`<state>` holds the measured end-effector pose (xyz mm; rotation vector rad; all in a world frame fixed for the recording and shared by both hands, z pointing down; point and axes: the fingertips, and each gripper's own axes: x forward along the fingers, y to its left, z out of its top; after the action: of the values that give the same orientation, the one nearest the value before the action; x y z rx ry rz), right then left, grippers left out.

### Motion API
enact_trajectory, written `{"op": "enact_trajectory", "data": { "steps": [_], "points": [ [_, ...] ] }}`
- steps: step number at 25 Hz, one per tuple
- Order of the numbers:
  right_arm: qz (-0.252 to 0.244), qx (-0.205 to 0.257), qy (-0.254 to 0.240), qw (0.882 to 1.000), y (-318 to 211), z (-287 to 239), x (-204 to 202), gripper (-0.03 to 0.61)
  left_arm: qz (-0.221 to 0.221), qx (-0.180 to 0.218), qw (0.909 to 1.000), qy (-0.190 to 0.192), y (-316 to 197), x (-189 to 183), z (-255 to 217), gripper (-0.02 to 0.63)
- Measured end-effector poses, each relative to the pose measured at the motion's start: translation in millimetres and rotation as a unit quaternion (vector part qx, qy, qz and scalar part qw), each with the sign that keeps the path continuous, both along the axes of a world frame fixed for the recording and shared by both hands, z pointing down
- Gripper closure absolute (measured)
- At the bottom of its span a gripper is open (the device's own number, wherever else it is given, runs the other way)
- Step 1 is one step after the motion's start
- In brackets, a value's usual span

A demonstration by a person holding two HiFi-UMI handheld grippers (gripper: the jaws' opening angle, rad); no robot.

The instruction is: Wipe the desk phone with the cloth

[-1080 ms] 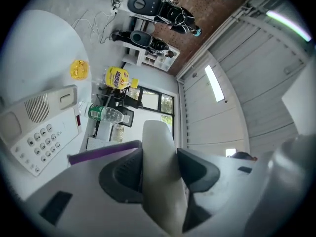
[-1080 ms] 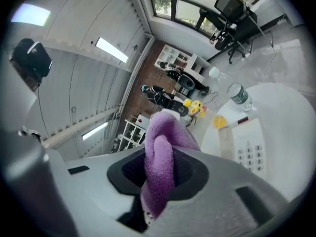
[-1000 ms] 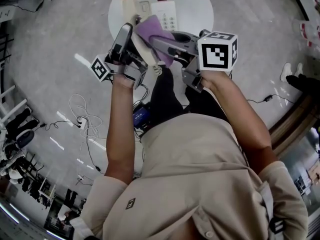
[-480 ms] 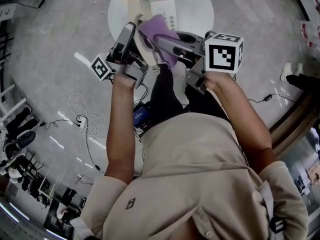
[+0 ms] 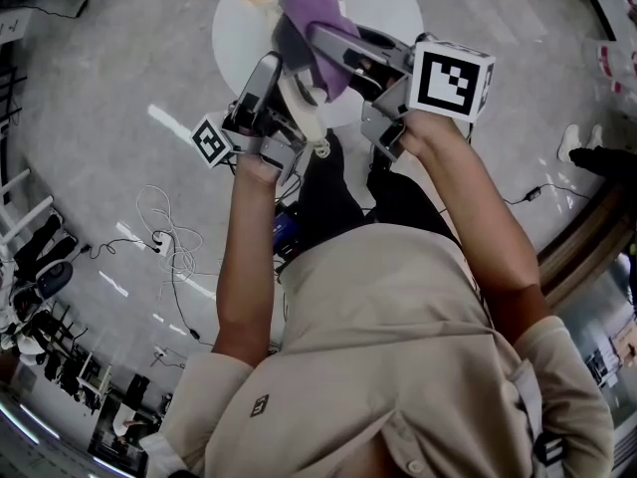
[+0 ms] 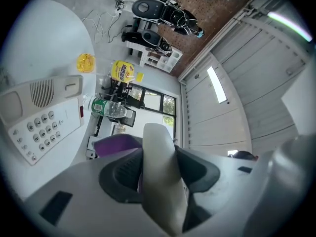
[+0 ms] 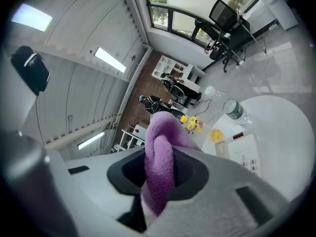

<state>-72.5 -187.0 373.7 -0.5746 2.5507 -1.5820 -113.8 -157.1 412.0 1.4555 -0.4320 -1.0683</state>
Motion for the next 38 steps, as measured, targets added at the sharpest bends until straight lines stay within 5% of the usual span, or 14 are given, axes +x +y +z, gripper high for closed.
{"op": "enact_trajectory", "data": {
  "steps": [8,18,24,28,31,34,38],
  "points": [
    [-0.065,-0.058,0.017,0.996,89,21,13,0.512,-0.046,0.008,0.9989,0.008,-15,-24,-3,0.404],
    [-0.055,-0.048,0.020,0.997,80,16,9,0.512,-0.030,0.009,0.9995,-0.001,-10,-16,-9,0.405],
    [-0.010,-0.007,0.006,1.000,19,11,4,0.512,0.005,0.012,0.9988,-0.048,1,1,-8,0.405],
    [0.012,0.042,0.070,0.997,5,-6,25,0.512,0.026,0.007,0.9913,-0.129,16,15,2,0.405],
    [-0.023,0.115,0.141,0.983,3,-26,19,0.511,0.045,0.007,0.9799,-0.194,22,20,11,0.405],
    [-0.120,0.165,0.186,0.961,15,-32,-15,0.511,0.057,0.006,0.9721,-0.227,23,25,16,0.405],
    [-0.272,0.215,0.271,0.898,42,-16,-59,0.509,0.069,-0.003,0.9658,-0.250,25,27,23,0.405]
  ]
}}
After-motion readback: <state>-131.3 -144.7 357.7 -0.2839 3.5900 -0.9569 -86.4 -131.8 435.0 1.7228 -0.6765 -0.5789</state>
